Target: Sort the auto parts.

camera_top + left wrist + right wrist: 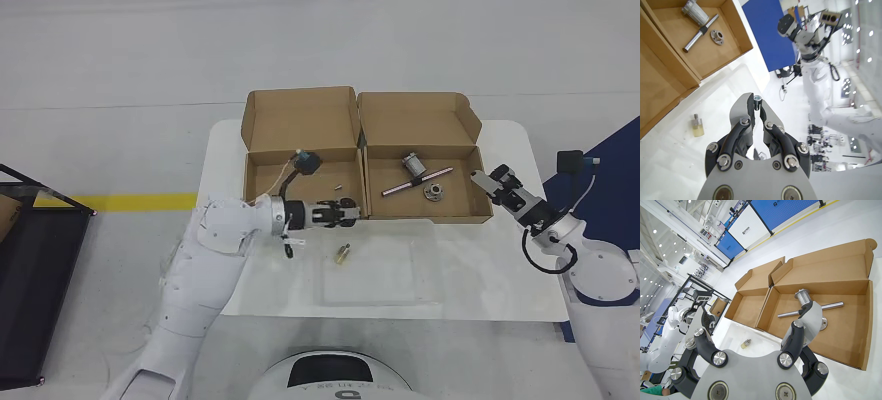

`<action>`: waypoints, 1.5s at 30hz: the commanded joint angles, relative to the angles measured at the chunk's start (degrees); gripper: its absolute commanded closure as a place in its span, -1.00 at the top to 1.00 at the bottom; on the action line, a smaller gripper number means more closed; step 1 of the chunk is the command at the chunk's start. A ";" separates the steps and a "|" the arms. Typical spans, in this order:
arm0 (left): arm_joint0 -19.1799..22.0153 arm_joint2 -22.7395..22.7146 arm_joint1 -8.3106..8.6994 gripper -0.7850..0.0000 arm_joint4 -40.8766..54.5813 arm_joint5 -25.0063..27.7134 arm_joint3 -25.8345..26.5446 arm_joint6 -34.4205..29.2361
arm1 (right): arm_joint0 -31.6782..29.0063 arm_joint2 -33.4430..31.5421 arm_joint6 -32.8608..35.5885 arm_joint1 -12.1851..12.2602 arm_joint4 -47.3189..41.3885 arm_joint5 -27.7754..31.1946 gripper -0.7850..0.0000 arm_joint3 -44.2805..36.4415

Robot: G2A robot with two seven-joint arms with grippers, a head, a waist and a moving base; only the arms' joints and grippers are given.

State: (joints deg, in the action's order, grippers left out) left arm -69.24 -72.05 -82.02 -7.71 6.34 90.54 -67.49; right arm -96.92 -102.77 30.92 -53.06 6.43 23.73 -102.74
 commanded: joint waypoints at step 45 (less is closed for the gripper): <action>6.86 6.71 5.69 -1.00 63.52 -4.84 -6.52 -0.89 | 0.00 0.00 0.00 0.00 0.00 0.00 1.00 0.00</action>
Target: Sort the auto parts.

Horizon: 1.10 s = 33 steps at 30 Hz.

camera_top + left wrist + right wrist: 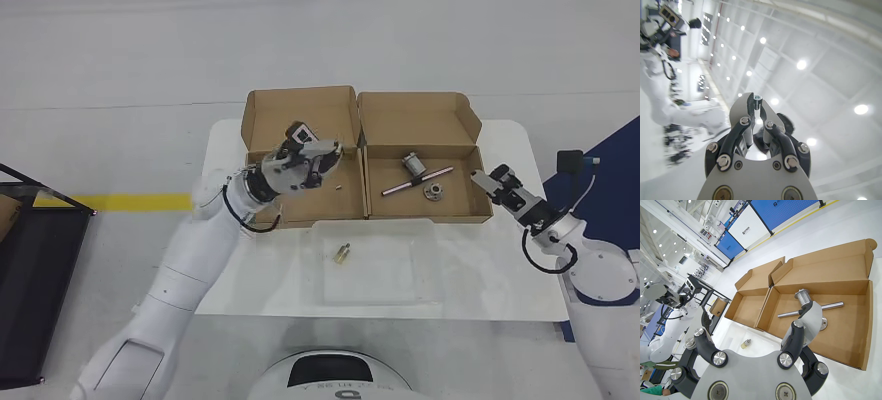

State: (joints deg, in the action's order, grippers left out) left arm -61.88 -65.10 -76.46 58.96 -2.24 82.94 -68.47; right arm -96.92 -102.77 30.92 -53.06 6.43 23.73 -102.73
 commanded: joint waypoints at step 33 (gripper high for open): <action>0.86 3.64 3.39 -1.00 -61.27 -24.31 -1.09 25.99 | 0.00 0.00 0.00 0.00 0.00 0.00 1.00 0.00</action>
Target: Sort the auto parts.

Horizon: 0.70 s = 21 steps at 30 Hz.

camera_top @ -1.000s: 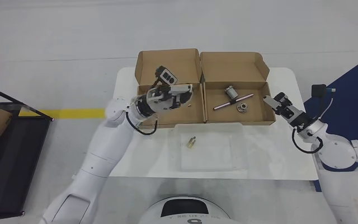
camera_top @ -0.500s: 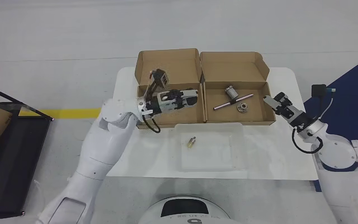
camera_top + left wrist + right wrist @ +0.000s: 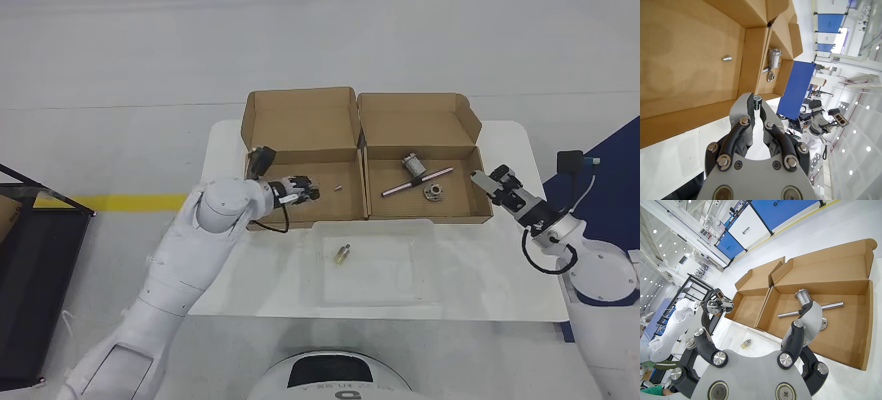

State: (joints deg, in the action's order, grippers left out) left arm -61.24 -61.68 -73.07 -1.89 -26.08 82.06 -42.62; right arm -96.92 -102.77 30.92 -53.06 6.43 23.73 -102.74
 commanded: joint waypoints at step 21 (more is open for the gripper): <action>1.57 0.70 0.17 1.00 0.10 -3.54 2.21 -0.72 | 0.00 0.00 0.00 0.00 0.00 0.00 1.00 0.00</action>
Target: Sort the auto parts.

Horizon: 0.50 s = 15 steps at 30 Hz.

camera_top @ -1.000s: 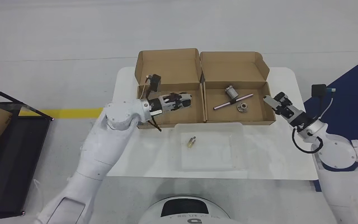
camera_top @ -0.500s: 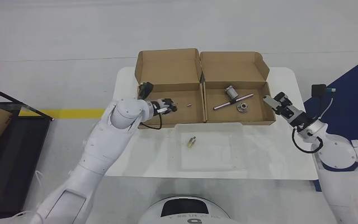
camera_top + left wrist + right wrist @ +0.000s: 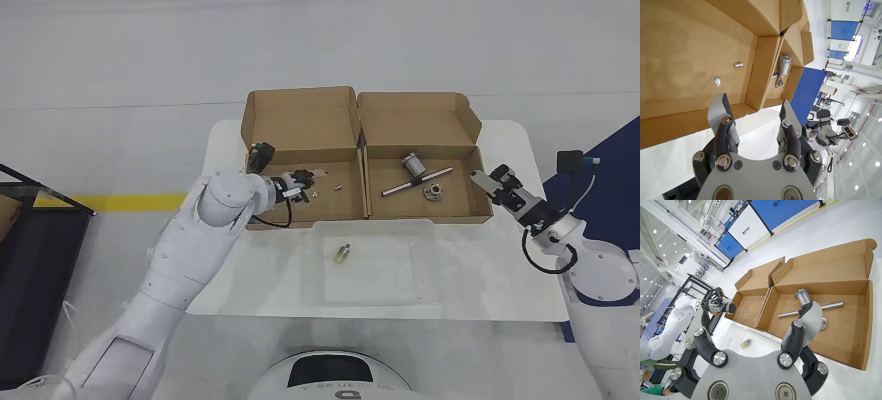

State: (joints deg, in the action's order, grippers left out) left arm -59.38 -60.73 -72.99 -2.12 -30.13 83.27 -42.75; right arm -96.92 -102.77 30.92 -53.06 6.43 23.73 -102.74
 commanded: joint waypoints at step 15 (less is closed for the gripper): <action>-8.41 -1.27 2.57 1.00 -2.45 5.81 24.98 -12.17 | 0.00 0.00 0.00 0.00 0.00 0.00 1.00 0.00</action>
State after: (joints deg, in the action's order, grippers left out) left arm -67.76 -61.99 -70.41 -4.77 -24.37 108.25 -54.93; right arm -96.92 -102.77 30.92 -53.06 6.43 23.73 -102.74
